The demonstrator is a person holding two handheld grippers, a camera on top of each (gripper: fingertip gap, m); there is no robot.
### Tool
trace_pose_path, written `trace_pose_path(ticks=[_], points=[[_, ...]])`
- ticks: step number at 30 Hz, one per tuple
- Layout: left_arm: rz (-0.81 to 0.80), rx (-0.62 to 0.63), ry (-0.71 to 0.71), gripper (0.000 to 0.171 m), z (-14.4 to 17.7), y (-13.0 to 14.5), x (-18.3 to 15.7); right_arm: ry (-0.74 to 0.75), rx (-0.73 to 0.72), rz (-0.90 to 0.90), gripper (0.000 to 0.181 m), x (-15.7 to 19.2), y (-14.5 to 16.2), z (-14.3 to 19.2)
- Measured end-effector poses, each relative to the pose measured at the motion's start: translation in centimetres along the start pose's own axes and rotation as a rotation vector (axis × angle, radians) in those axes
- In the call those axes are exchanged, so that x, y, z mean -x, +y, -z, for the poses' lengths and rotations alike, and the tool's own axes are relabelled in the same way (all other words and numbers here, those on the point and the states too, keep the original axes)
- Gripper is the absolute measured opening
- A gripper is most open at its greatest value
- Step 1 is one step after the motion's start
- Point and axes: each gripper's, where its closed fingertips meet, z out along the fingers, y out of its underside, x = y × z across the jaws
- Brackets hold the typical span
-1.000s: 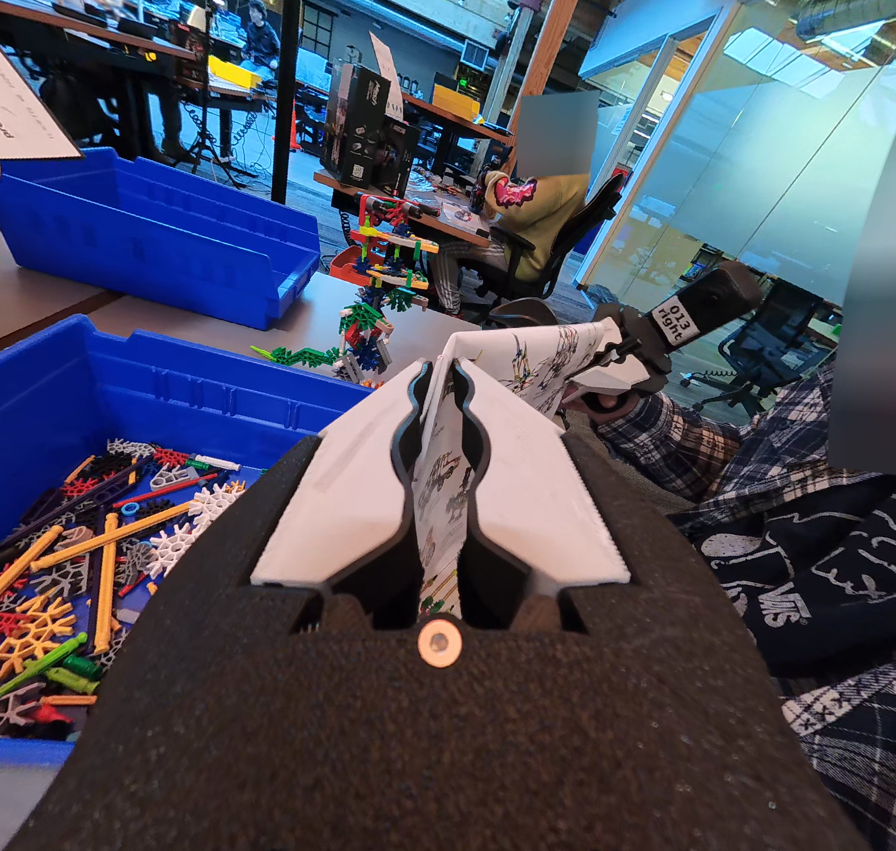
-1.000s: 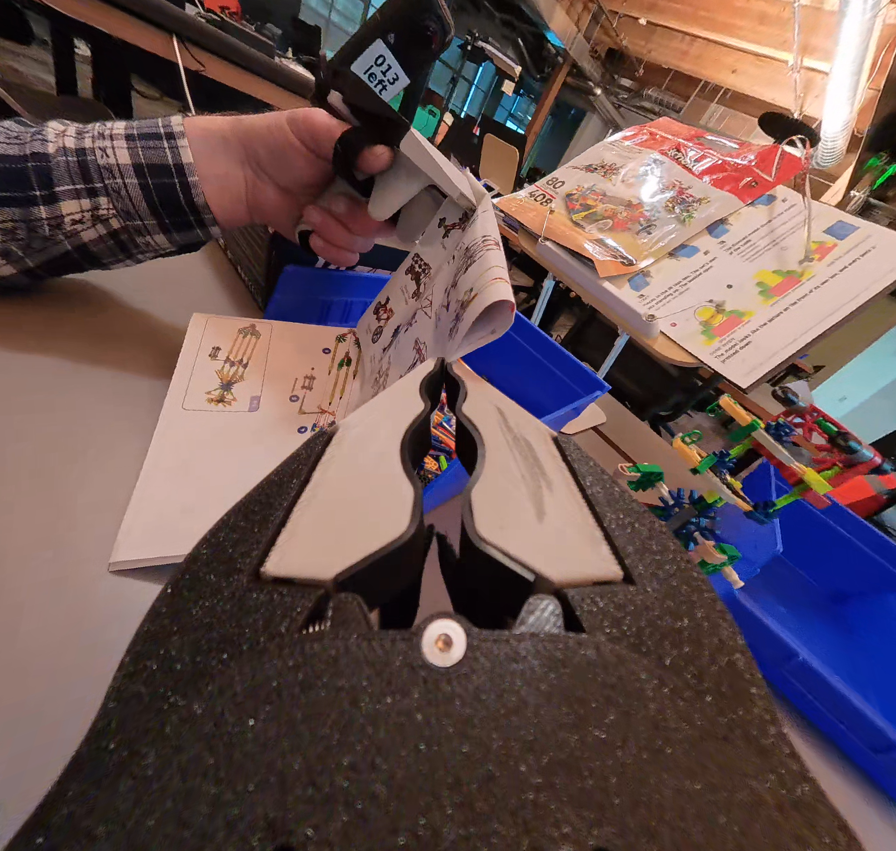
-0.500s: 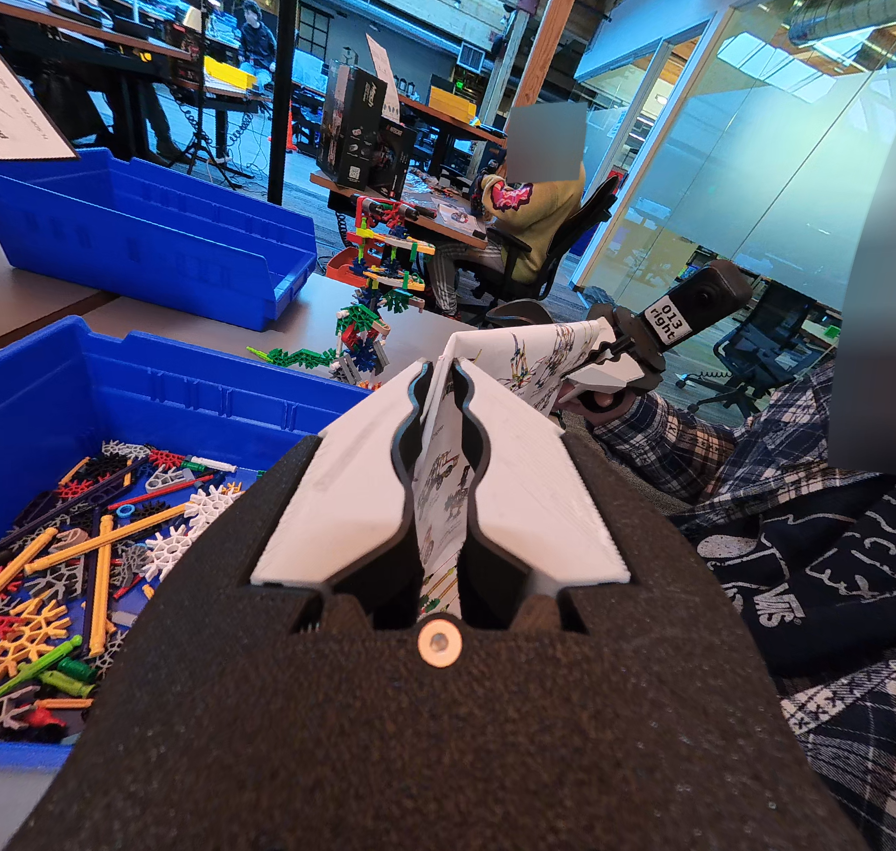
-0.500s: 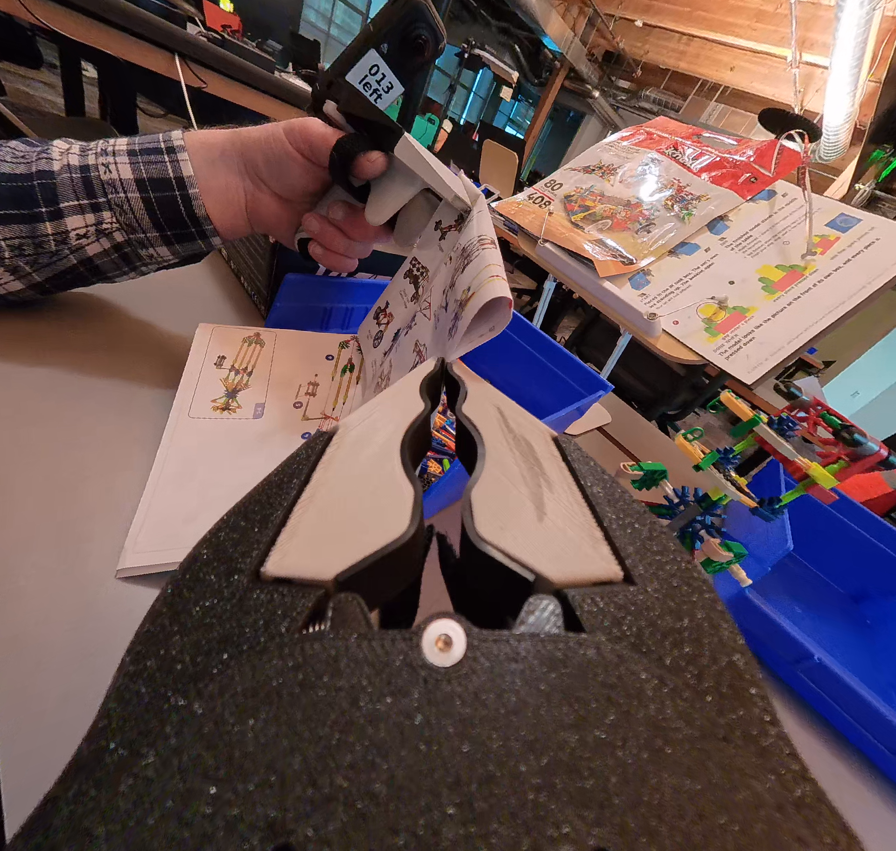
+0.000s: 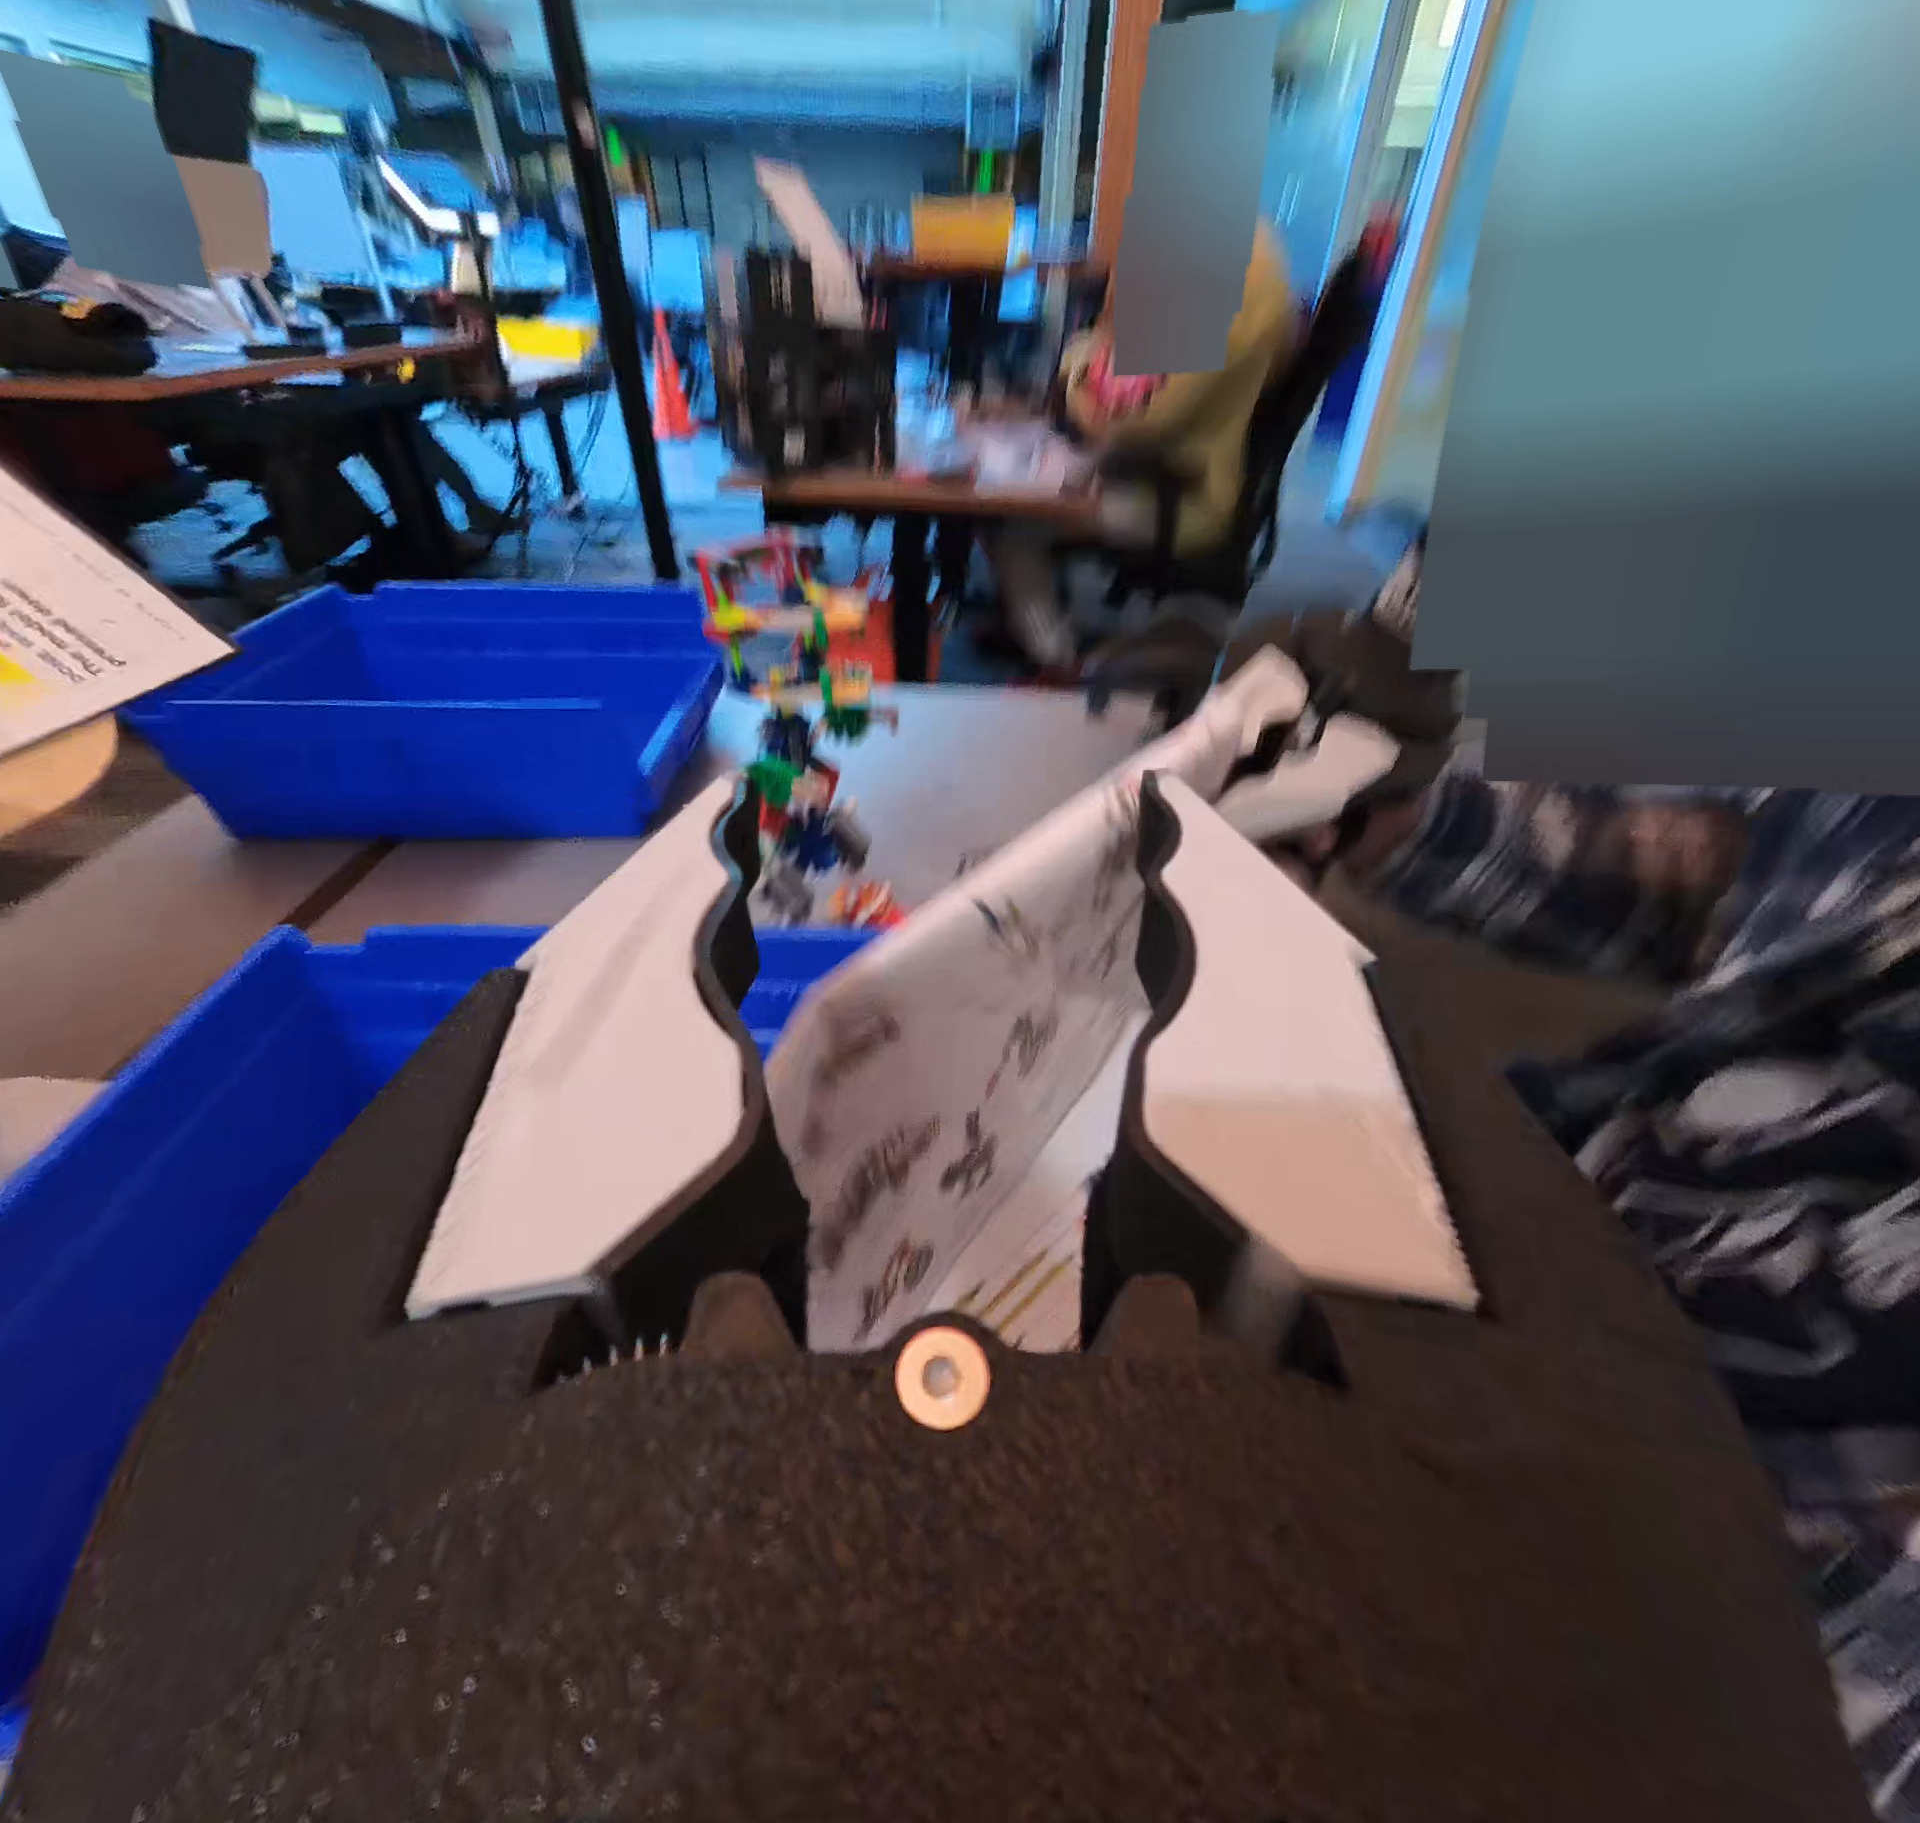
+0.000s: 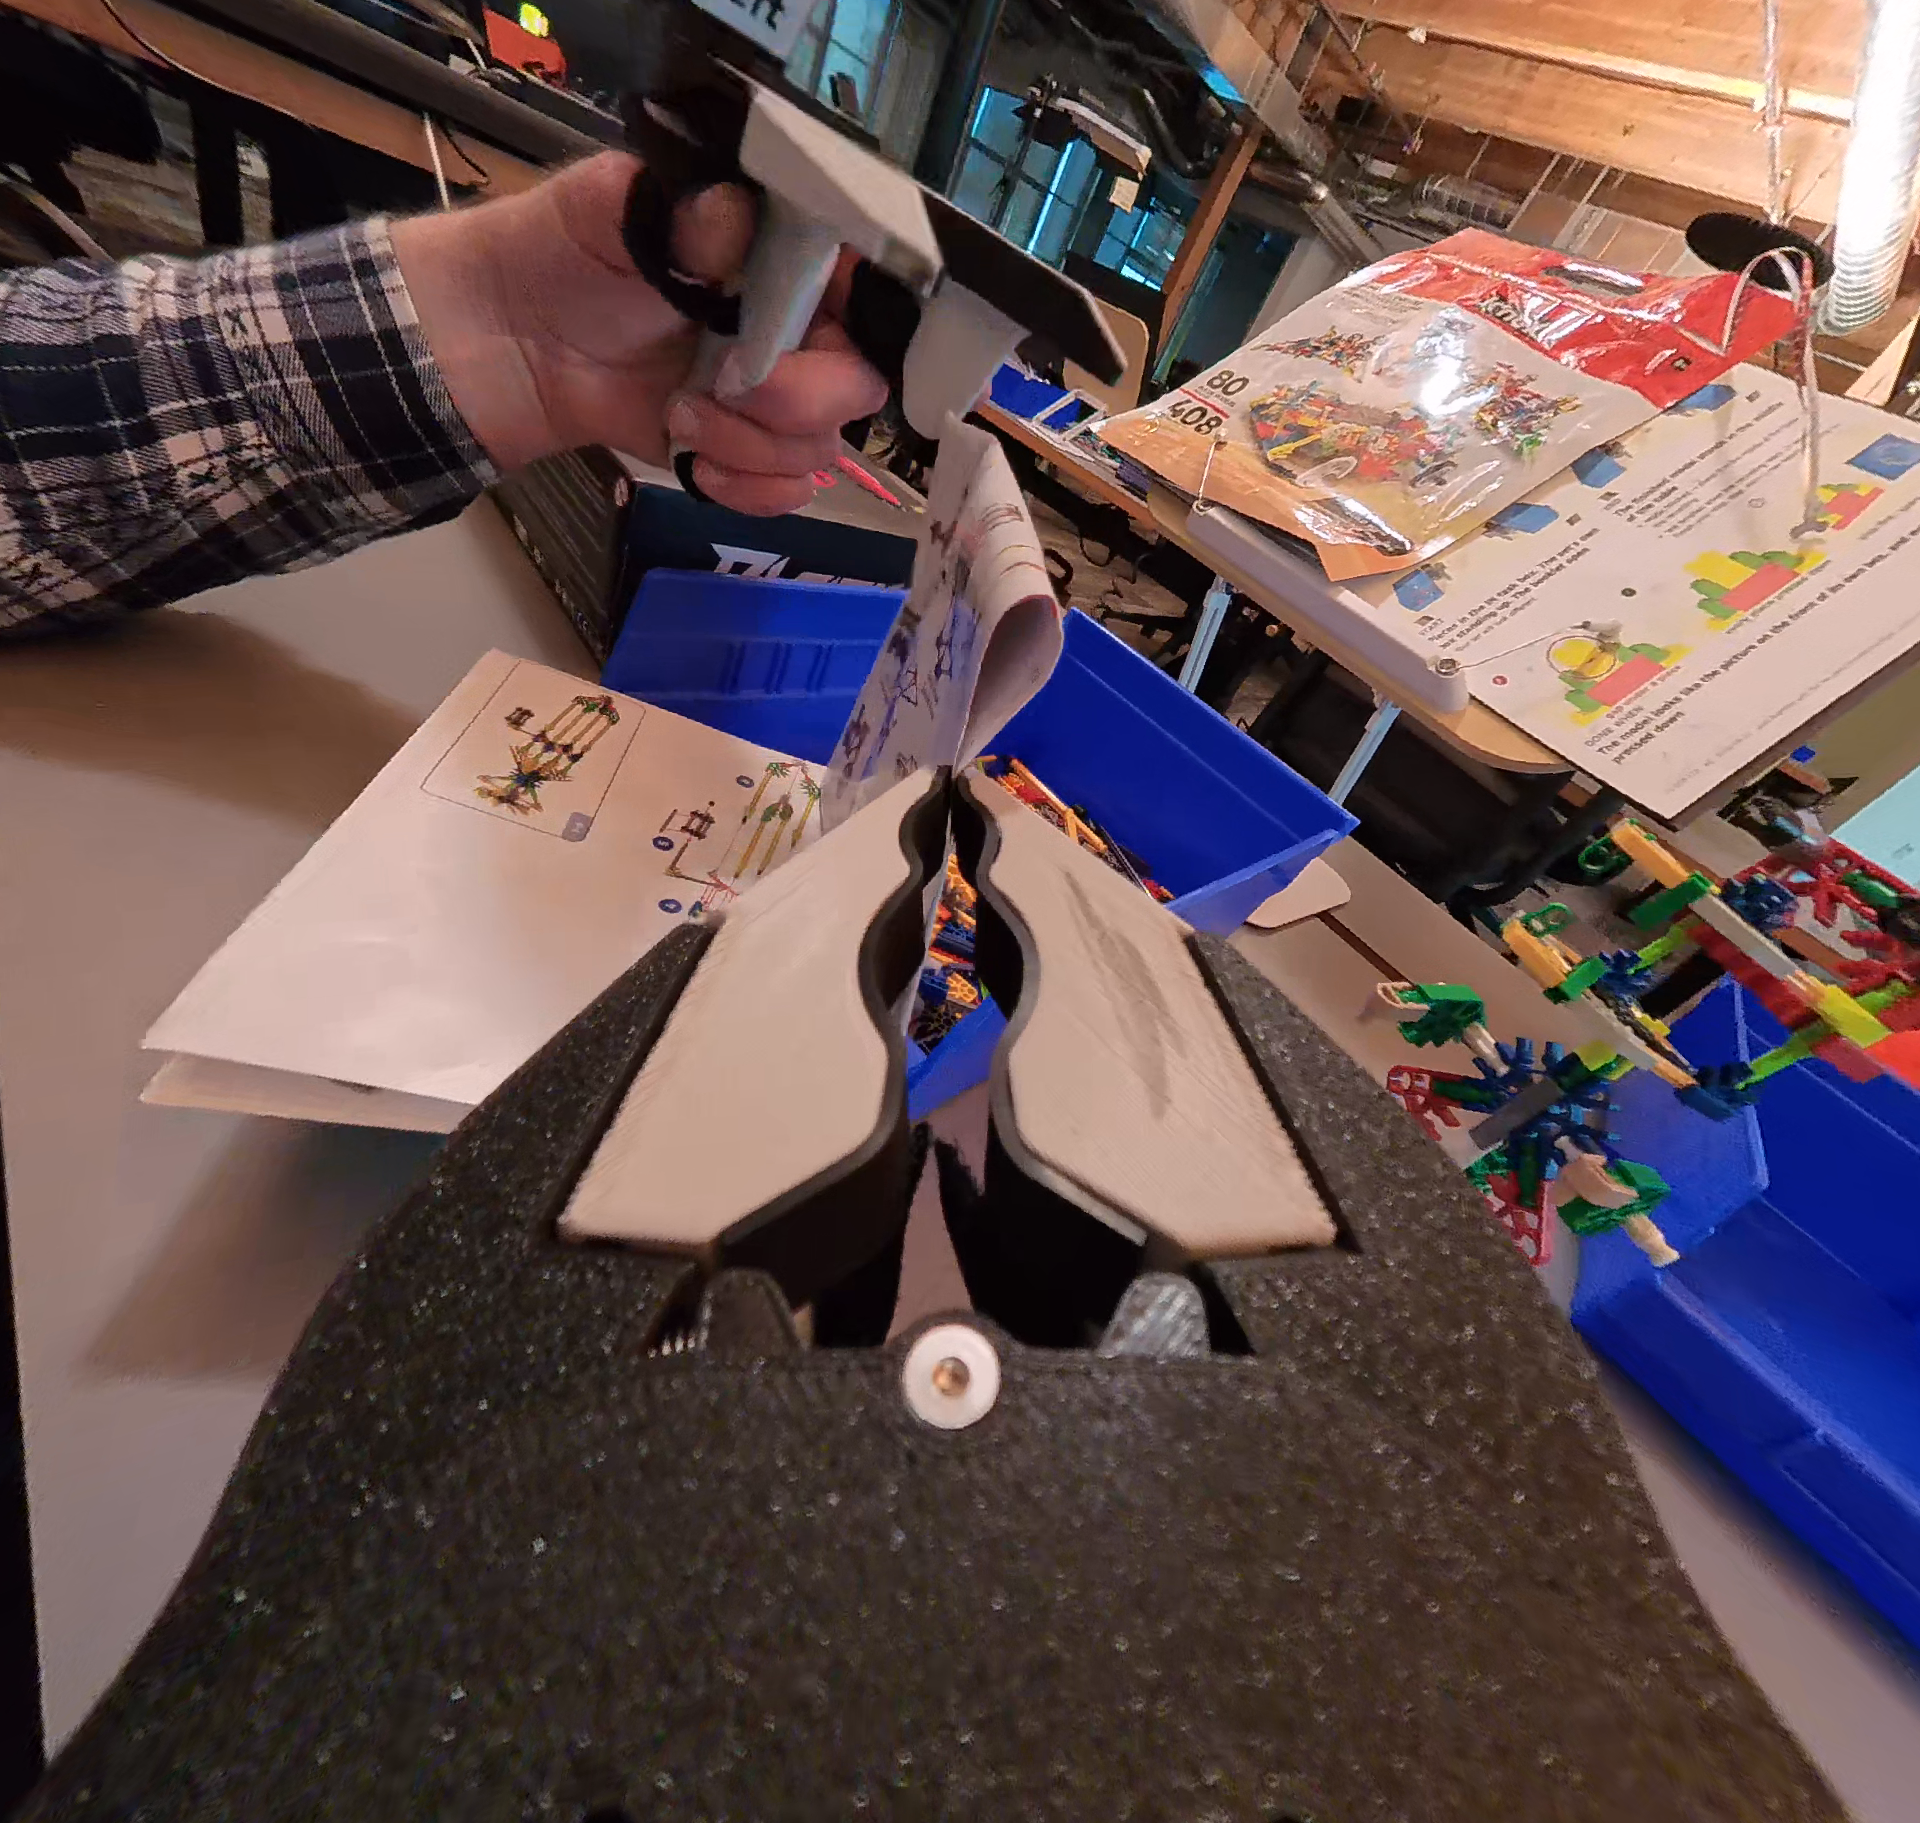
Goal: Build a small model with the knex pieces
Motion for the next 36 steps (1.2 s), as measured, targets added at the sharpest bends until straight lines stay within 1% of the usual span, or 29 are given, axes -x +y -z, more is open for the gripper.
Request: trace_pose_path(ticks=[2,3,8,11,12,13,15,17,20,22,23,26,28,30,33,36], points=[[-0.061,0.093,0.009,0.071,-0.5,1.2,-1.0,0.0,0.012,0.013,0.0,0.0,0.2,0.2],[-0.091,0.106,0.008,0.07,-0.4,1.2,-1.2,0.004,0.018,0.022,0.0,-0.1,0.3,0.3],[-0.139,-0.007,0.056,0.064,0.8,-1.4,-2.9,-0.001,0.021,0.048,0.0,0.3,0.2,0.6],[-0.192,-0.028,0.085,0.058,0.6,-1.6,-4.1,-0.007,0.052,0.099,0.0,0.8,0.4,0.3],[-0.205,-0.013,0.101,0.058,0.4,-1.3,-4.6,-0.01,0.06,0.119,0.0,1.1,0.4,0.2],[-0.217,0.022,0.122,0.057,0.5,-0.8,-5.0,-0.018,0.066,0.137,0.0,1.5,0.4,0.1],[-0.22,0.124,0.186,0.053,0.2,1.1,-6.1,-0.04,0.075,0.163,0.0,2.3,0.3,0.1],[-0.223,0.253,0.229,0.052,0.0,3.4,-6.8,-0.062,0.09,0.191,0.0,3.2,0.3,0.1],[-0.263,0.447,0.273,0.042,0.3,6.9,-7.8,-0.084,0.118,0.229,0.0,4.1,0.5,0.2],[-0.287,0.477,0.258,0.031,0.3,7.5,-7.7,-0.1,0.136,0.25,0.0,4.8,0.8,0.3],[-0.275,0.497,0.267,0.028,0.4,7.8,-7.8,-0.112,0.144,0.258,0.0,5.2,1.0,0.3],[-0.277,0.542,0.278,0.024,0.6,8.8,-8.0,-0.151,0.162,0.255,0.0,6.2,1.5,0.3],[-0.252,0.59,0.302,0.022,0.8,9.7,-8.2,-0.17,0.178,0.252,0.0,6.6,2.0,0.3],[-0.247,0.627,0.304,0.016,0.8,10.6,-8.1,-0.187,0.191,0.248,0.0,6.9,2.4,0.3],[-0.24,0.659,0.315,0.016,0.9,11.4,-8.2,-0.214,0.205,0.234,0.0,7.3,2.9,0.3],[-0.267,0.633,0.285,0.019,0.4,11.1,-7.7,-0.205,0.194,0.205,0.0,7.0,2.9,0.2]])
